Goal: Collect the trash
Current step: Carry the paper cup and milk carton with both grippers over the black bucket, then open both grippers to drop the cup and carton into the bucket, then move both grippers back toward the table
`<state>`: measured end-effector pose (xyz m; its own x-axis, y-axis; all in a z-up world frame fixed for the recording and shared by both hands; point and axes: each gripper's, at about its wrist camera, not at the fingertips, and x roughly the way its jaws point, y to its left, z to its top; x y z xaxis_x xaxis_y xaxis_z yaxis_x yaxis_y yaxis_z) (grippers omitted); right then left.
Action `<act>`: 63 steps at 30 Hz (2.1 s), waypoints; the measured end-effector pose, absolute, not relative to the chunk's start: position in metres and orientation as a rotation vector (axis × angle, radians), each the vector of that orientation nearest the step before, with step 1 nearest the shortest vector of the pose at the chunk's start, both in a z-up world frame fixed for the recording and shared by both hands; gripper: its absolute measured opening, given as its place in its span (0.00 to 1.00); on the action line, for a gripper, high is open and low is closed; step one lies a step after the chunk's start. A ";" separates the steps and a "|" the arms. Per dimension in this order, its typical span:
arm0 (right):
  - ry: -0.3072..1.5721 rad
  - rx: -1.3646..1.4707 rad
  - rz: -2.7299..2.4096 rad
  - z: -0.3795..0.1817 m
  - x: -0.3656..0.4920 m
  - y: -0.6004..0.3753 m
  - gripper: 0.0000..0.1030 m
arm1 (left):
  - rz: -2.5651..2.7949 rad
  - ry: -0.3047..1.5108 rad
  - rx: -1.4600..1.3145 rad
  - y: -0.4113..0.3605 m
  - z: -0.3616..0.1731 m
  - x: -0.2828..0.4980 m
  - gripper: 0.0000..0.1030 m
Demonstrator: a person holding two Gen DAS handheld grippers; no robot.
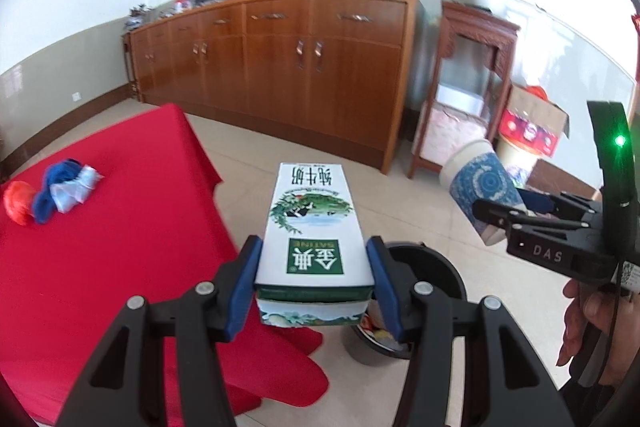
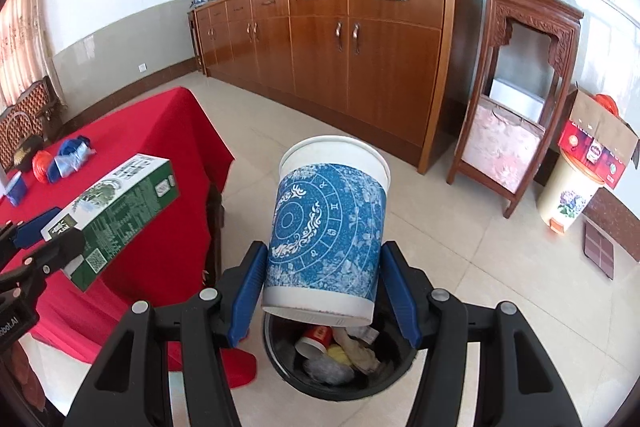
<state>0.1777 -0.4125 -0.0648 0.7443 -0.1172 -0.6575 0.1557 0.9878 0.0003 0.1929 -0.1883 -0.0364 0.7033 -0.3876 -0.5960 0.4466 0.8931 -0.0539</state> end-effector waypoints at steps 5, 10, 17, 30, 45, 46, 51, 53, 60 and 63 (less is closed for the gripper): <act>0.760 0.058 -0.147 -0.091 0.170 -0.429 0.58 | -0.521 0.684 0.125 -0.218 -0.053 0.187 0.53; 0.789 0.060 -0.144 -0.110 0.169 -0.445 0.58 | -0.551 0.713 0.144 -0.238 -0.065 0.187 0.53; 0.845 0.012 -0.101 -0.135 0.176 -0.458 0.59 | -0.596 0.771 0.139 -0.253 -0.085 0.190 0.53; 1.079 -0.158 0.059 -0.229 0.212 -0.475 0.72 | -0.629 0.916 0.118 -0.279 -0.148 0.213 0.72; 0.977 0.011 -0.216 -0.207 0.221 -0.517 1.00 | -0.452 0.817 0.182 -0.260 -0.129 0.221 0.98; 0.967 0.012 -0.221 -0.204 0.221 -0.515 1.00 | -0.450 0.804 0.182 -0.259 -0.124 0.219 0.99; 0.915 -0.010 -0.219 -0.182 0.218 -0.502 1.00 | -0.443 0.770 0.176 -0.259 -0.108 0.219 1.00; 0.897 -0.014 -0.215 -0.174 0.216 -0.496 1.00 | -0.434 0.747 0.172 -0.255 -0.098 0.218 1.00; 0.852 -0.014 -0.194 -0.149 0.208 -0.477 1.00 | -0.399 0.698 0.153 -0.240 -0.078 0.216 1.00; 0.826 -0.014 -0.174 -0.134 0.205 -0.464 1.00 | -0.377 0.678 0.149 -0.230 -0.071 0.214 1.00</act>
<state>0.2051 -0.4640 -0.1338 0.6641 -0.1599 -0.7303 0.1488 0.9856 -0.0805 0.2136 -0.2301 -0.0709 0.7140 -0.2914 -0.6366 0.3872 0.9219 0.0124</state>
